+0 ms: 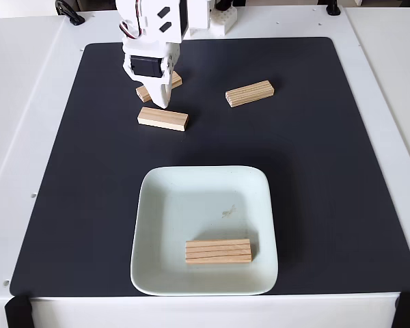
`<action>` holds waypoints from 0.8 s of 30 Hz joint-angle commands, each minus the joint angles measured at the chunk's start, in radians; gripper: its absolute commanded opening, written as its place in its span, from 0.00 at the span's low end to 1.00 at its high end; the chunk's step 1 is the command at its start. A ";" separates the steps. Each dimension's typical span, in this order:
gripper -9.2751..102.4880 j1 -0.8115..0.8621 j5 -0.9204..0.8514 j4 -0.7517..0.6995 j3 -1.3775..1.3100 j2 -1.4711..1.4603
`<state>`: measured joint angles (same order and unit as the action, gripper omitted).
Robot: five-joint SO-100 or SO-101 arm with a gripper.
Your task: Pick up the wooden block and place them on the plate.
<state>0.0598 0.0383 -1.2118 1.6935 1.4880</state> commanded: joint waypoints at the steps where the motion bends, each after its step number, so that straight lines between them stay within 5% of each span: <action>1: 0.16 0.000 0.002 -0.002 0.003 0.049; 8: 0.44 0.005 -0.009 -0.054 0.006 0.040; 24: 0.37 0.000 -0.008 -0.051 -0.012 -0.043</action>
<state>0.0614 0.0368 -1.2640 1.6997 1.4481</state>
